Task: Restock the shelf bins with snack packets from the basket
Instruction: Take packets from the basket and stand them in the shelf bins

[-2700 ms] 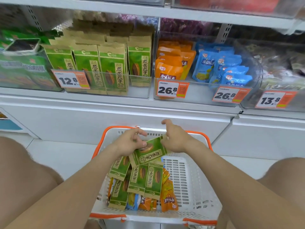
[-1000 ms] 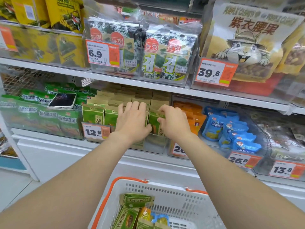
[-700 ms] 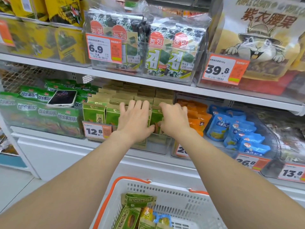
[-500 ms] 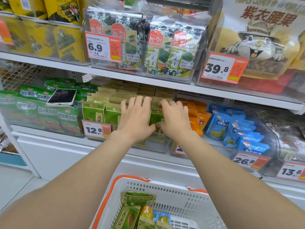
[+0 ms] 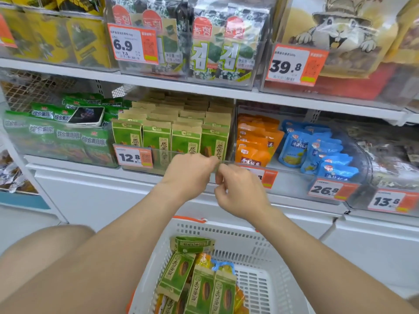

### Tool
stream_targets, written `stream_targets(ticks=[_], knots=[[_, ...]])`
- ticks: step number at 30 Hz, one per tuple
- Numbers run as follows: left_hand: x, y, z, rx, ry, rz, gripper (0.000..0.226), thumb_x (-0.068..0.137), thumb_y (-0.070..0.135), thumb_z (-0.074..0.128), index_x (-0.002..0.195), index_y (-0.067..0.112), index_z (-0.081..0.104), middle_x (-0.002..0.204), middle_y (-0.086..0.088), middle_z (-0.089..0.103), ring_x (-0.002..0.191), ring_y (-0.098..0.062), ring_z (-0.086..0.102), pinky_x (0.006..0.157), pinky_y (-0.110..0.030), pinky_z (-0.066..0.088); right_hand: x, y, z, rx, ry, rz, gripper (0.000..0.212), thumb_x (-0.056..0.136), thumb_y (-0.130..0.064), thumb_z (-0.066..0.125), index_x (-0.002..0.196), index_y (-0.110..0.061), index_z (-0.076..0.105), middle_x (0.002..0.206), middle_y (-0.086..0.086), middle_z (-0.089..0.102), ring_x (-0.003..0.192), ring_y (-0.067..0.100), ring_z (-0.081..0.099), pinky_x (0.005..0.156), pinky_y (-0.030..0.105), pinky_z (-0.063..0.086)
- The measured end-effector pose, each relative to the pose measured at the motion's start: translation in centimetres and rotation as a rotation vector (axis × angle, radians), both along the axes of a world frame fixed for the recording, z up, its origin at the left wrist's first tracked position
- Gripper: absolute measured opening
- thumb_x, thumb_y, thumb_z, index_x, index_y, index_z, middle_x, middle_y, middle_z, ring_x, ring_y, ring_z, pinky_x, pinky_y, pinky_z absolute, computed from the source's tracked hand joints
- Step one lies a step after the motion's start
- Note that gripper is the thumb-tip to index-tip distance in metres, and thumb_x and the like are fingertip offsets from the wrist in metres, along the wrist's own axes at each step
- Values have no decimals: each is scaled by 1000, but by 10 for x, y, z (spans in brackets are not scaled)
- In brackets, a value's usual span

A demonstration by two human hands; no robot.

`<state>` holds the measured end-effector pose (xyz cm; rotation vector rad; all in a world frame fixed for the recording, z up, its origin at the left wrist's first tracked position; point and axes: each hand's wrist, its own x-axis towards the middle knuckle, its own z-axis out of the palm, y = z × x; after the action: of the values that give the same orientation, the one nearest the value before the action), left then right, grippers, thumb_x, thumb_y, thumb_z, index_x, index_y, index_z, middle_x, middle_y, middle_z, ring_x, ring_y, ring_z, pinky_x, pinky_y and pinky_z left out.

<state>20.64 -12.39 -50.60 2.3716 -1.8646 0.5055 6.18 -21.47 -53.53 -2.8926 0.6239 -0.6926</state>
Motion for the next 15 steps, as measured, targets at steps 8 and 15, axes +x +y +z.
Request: stream_targets(ticks=[8,15], knots=[[-13,4,-84,673,149,39,20,94,19,68,113,20,69,115,-4,64,100,-29,66,76,-36,50,-34,5,-79,244,549,-21,22,93,-25,53,111,-25,65,108,4,68,103,30,62,70,34,42],[7,5,-164,884,218,142,25,98,9,57,121,17,64,108,-2,57,90,-27,57,92,-49,59,-41,-7,-127,429,684,-48,23,96,-22,51,114,-24,66,112,4,64,105,29,63,83,38,53]])
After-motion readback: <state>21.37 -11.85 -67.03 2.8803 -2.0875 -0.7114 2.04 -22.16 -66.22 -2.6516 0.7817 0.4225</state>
